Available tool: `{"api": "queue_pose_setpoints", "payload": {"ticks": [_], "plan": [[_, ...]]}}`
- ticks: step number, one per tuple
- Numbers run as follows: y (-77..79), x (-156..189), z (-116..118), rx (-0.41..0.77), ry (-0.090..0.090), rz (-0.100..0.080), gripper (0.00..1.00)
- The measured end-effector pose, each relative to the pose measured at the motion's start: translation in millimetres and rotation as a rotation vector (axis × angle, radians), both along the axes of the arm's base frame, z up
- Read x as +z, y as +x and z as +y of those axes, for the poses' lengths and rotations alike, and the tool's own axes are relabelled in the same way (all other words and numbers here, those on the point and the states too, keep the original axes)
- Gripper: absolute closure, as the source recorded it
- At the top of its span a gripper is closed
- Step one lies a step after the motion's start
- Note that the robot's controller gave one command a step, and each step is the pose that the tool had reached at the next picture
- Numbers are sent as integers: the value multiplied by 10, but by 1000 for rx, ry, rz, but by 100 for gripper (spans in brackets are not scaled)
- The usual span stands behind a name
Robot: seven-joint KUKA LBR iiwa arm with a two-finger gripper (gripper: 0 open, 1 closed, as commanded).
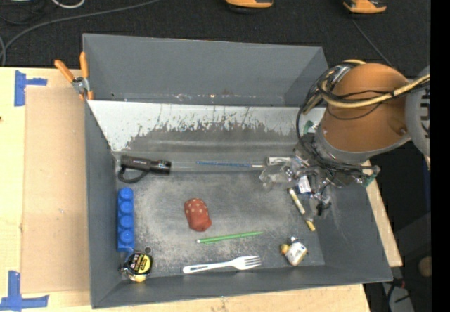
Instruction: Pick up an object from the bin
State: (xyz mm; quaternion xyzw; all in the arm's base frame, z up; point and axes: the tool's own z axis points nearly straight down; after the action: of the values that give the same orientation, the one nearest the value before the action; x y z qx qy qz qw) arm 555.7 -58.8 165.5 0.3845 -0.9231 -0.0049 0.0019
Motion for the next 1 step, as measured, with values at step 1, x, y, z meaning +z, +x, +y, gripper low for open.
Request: {"api": "queue_pose_setpoints", "payload": {"ticks": [1], "plan": [[-200, -589, 22, 246, 6, 2, 0]]}}
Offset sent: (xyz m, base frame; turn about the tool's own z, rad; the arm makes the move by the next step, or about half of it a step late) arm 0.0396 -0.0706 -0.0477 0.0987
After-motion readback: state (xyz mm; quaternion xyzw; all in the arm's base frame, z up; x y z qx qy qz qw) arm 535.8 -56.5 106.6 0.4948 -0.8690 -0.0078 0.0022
